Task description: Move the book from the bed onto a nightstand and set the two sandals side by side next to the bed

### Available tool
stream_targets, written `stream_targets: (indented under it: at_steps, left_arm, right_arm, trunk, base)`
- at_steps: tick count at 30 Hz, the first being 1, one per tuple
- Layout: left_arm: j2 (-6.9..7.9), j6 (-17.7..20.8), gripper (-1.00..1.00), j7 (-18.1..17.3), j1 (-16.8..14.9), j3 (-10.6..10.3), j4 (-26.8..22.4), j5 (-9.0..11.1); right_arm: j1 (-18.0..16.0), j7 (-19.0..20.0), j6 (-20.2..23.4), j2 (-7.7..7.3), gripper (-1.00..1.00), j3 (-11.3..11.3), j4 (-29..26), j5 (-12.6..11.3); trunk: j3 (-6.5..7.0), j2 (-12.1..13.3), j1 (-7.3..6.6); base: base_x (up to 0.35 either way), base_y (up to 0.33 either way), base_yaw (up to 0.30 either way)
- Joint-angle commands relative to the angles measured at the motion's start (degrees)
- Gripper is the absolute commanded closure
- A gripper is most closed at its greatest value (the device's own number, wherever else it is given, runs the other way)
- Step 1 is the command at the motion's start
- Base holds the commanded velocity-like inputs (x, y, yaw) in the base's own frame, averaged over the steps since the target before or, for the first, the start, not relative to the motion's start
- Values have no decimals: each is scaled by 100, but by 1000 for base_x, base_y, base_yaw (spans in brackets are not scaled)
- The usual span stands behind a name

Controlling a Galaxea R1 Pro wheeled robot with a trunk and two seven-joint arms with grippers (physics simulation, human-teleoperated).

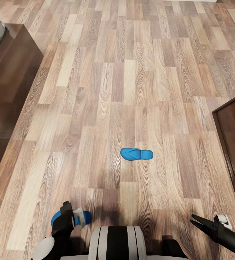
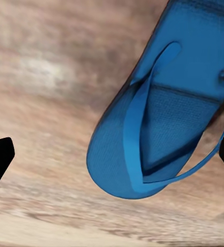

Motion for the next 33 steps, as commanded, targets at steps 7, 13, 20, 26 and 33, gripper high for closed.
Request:
stream_targets:
  at_steps: [7, 13, 20, 26, 33]
  left_arm:
    - [61, 16, -100, -90, -2, -1, -3, -40]
    - [60, 22, -100, -97, -2, -1, -8, -40]
    - [50, 24, -100, -94, -2, -1, -34, -40]
    - [56, 22, -100, -97, -4, -1, -164, -40]
    - [58, 24, -100, -89, -4, -1, -182, -40]
  right_arm:
    - [1, 2, 38, -1, -100, 0, 1, -20]
    - [1, 1, 38, -1, -100, 0, 1, -20]
    - [-2, 2, 38, -1, -100, 0, 1, -20]
    - [0, 0, 38, -1, -100, 0, 1, -20]
    - [0, 2, 38, -1, -100, 0, 1, -20]
  trunk:
    - [-3, -1, -1]
    - [-3, -1, -1]
    - [-3, -1, -1]
    - [-3, -1, -1]
    - [-3, -1, -1]
  base:
    - [0, 0, 0]
    - [0, 0, 0]
    - [0, 0, 0]
    - [-66, -11, 0]
    - [-68, -23, 0]
